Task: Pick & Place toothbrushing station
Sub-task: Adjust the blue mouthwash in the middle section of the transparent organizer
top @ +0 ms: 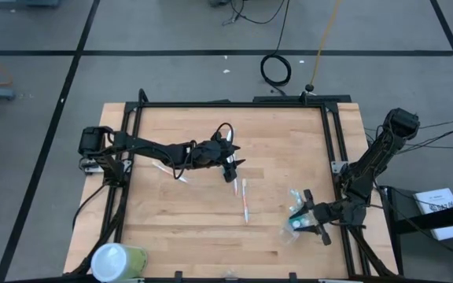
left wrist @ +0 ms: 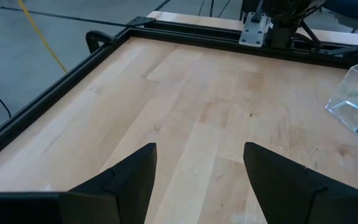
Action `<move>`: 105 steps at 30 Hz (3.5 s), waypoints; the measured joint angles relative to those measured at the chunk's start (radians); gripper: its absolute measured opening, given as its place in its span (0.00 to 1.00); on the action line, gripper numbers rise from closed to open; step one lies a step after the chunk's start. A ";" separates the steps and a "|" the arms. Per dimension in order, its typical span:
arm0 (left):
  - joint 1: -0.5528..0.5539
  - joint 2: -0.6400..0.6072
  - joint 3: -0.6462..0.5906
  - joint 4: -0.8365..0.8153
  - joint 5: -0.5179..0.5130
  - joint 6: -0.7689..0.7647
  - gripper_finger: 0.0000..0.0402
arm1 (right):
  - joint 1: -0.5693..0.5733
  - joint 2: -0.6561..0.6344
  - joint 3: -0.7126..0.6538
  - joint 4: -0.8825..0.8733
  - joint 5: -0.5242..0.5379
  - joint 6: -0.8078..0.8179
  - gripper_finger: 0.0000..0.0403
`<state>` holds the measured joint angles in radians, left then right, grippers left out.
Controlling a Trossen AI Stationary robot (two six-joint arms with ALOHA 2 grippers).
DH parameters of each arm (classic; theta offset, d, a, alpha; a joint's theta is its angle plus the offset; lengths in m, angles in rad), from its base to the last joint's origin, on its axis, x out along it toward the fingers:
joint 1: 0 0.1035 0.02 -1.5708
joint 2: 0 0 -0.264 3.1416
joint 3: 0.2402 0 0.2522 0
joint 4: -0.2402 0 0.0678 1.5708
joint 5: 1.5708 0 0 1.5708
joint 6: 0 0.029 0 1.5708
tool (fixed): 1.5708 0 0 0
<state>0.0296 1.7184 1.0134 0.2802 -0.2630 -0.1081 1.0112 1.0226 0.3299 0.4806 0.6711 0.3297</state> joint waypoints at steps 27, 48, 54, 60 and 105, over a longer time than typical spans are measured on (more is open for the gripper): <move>0.003 0.000 0.000 0.000 0.000 -0.001 0.62 | -0.028 0.170 0.495 -1.182 -0.390 0.705 0.00; 0.002 0.000 0.000 -0.005 0.000 -0.001 0.62 | -0.154 0.181 0.494 -1.233 -0.339 0.541 0.00; 0.002 0.000 0.000 -0.016 0.000 -0.001 0.62 | -0.162 0.181 0.494 -1.217 -0.305 0.495 0.00; 0.003 0.000 0.000 -0.016 0.000 -0.001 0.62 | -0.170 0.181 0.494 -1.165 -0.222 0.416 0.00; 0.001 0.000 0.000 -0.022 0.002 -0.002 0.62 | -0.222 0.170 0.494 -1.180 -0.328 0.385 0.00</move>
<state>0.0303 1.7184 1.0134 0.2581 -0.2609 -0.1106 0.7895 1.1927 0.8242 -0.6995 0.3430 0.7149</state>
